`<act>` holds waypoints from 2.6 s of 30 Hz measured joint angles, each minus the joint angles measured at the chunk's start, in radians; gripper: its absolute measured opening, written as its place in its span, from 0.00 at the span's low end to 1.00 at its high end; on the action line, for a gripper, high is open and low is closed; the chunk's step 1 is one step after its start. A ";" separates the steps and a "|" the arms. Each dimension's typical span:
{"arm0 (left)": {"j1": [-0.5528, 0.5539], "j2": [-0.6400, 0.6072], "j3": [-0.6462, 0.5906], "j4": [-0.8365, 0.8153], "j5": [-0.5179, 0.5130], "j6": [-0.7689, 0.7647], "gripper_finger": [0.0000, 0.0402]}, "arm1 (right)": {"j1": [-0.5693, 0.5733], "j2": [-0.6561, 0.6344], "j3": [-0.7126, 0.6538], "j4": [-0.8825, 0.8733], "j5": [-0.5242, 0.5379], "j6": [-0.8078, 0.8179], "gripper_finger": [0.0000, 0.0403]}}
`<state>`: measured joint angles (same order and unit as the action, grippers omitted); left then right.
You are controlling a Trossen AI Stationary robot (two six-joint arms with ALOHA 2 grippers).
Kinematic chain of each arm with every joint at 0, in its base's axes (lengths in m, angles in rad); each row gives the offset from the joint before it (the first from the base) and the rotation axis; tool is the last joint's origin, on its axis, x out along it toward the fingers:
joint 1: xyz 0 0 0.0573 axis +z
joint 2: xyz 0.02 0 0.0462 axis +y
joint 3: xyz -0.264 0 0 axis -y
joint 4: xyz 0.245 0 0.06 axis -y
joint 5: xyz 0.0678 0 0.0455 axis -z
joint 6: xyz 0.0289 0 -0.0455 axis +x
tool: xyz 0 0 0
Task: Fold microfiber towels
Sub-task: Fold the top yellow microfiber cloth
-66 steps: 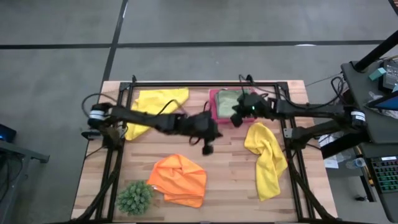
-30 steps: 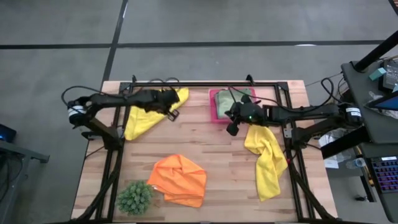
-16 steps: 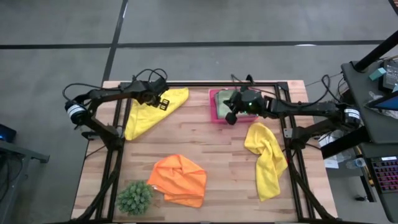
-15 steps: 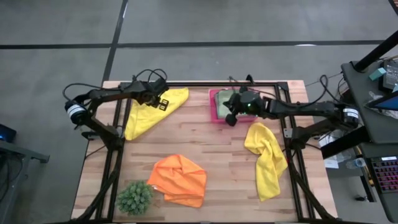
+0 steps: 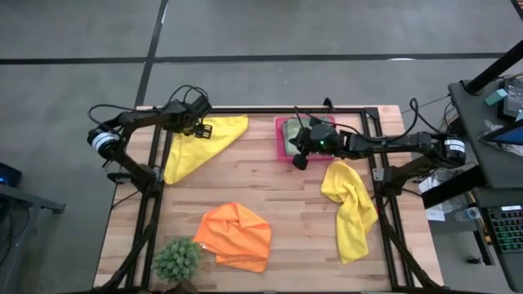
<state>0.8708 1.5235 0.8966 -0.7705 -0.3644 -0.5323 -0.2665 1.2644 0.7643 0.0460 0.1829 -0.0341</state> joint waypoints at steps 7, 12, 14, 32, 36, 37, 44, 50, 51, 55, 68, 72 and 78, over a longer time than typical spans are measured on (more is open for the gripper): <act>0.055 0.011 -0.016 -0.030 0.022 0.014 0.54 | 0.026 0.000 -0.001 -0.050 0.000 0.024 0.02; 0.074 0.011 -0.044 -0.015 0.070 0.024 0.54 | 0.040 0.000 -0.001 -0.050 0.000 0.033 0.02; 0.072 0.011 -0.054 0.002 0.100 0.046 0.54 | 0.042 0.000 -0.001 -0.050 0.000 0.036 0.02; 0.008 0.013 -0.088 0.114 0.240 0.171 0.05 | 0.075 -0.001 -0.002 -0.050 0.000 0.068 0.02; -0.072 0.014 -0.087 0.145 0.322 0.172 0.02 | 0.075 -0.001 -0.002 -0.049 0.000 0.069 0.02; -0.097 0.016 -0.085 0.144 0.330 0.172 0.01 | 0.075 -0.001 -0.002 -0.049 0.000 0.069 0.02; -0.232 0.023 -0.084 0.165 0.333 0.139 0.00 | 0.075 -0.001 -0.002 -0.049 0.000 0.071 0.02; -0.296 0.023 -0.085 0.211 0.377 0.119 0.00 | 0.075 -0.001 -0.002 -0.049 0.000 0.075 0.02; -0.309 0.023 -0.086 0.231 0.399 0.119 0.00 | 0.075 -0.001 -0.002 -0.049 0.000 0.076 0.02; -0.364 0.023 -0.079 0.298 0.430 0.130 0.00 | 0.075 -0.001 -0.002 -0.049 0.000 0.079 0.02; -0.300 0.062 -0.027 0.212 0.048 0.172 0.00 | 0.075 -0.001 -0.002 -0.048 0.000 0.086 0.02; -0.305 0.126 -0.019 0.217 0.098 0.171 0.00 | 0.075 -0.001 -0.002 -0.049 0.001 0.076 0.02; -0.365 0.174 0.027 0.277 0.313 0.195 0.00 | 0.074 -0.001 -0.002 -0.049 0.001 0.077 0.02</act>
<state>0.5057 1.6973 0.9234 -0.4936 -0.0517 -0.3372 -0.1921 1.2633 0.7624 -0.0031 0.1839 0.0427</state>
